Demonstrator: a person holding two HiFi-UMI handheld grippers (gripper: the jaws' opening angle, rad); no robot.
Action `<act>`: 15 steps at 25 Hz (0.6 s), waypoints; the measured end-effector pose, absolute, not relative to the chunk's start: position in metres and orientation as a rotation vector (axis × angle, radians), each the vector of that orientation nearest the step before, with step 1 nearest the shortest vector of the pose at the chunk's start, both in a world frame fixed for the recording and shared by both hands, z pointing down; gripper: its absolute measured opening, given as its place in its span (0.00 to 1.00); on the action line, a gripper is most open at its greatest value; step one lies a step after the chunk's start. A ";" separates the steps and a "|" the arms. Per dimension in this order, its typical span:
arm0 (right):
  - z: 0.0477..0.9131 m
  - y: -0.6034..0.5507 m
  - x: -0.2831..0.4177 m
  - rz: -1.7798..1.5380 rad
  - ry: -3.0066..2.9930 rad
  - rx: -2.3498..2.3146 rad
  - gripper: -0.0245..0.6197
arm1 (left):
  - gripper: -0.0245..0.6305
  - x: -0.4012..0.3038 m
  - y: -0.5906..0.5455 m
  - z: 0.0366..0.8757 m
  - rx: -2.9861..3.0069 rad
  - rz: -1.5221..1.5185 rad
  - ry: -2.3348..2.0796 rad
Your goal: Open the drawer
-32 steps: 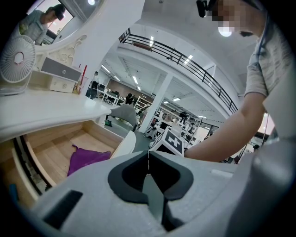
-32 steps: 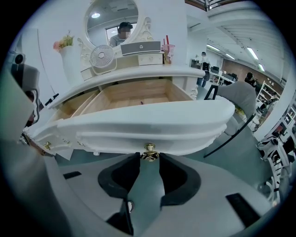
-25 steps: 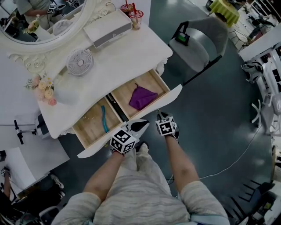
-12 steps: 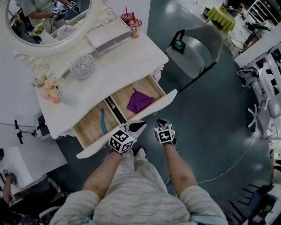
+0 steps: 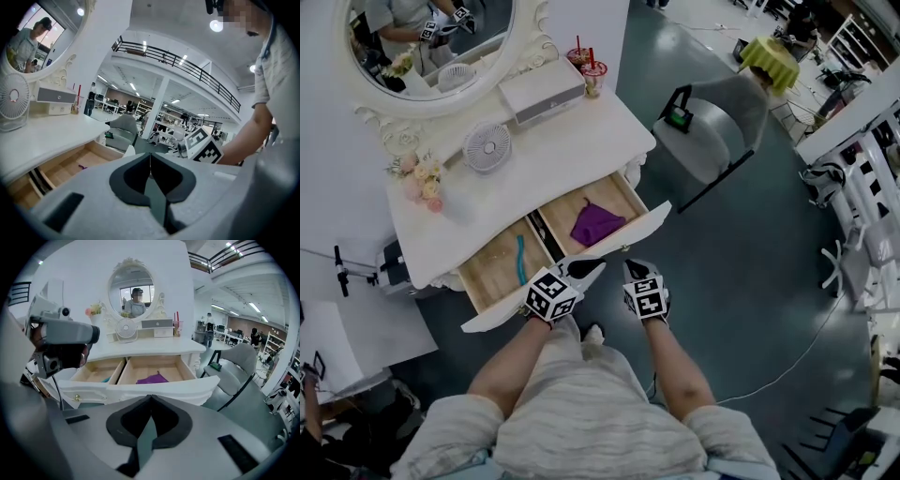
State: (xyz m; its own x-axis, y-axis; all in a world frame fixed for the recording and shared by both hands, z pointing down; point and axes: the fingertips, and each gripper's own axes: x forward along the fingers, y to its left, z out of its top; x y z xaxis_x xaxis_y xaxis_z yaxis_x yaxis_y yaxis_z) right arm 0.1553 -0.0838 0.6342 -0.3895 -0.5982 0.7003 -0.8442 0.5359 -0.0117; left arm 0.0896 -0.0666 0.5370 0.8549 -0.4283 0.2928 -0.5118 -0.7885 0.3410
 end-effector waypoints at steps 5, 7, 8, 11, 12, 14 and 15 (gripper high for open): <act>0.598 -0.071 0.146 0.506 -2.213 1.192 0.05 | 0.06 0.082 -0.055 0.520 2.640 0.277 -0.692; 0.584 -0.067 0.140 0.504 -2.254 1.188 0.05 | 0.06 0.081 -0.051 0.511 2.659 0.266 -0.687; 0.577 -0.065 0.137 0.498 -2.272 1.184 0.05 | 0.06 0.081 -0.049 0.506 2.668 0.260 -0.688; 0.557 -0.058 0.130 0.473 -2.322 1.175 0.05 | 0.06 0.075 -0.045 0.494 2.674 0.223 -0.708; 0.550 -0.056 0.128 0.469 -2.338 1.177 0.05 | 0.06 0.073 -0.044 0.489 2.675 0.212 -0.714; 0.535 -0.054 0.125 0.469 -2.370 1.189 0.05 | 0.06 0.070 -0.041 0.482 2.686 0.204 -0.714; 0.528 -0.052 0.125 0.471 -2.385 1.195 0.05 | 0.06 0.069 -0.040 0.479 2.694 0.203 -0.710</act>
State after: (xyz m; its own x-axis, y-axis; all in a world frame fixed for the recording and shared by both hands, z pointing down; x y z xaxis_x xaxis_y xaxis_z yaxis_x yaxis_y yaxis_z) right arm 0.1247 -0.0522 0.5283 -0.5364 -0.6679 0.5160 -0.8139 0.5710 -0.1070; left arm 0.0688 -0.0399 0.4788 0.8642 -0.4510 0.2229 -0.5007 -0.8144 0.2933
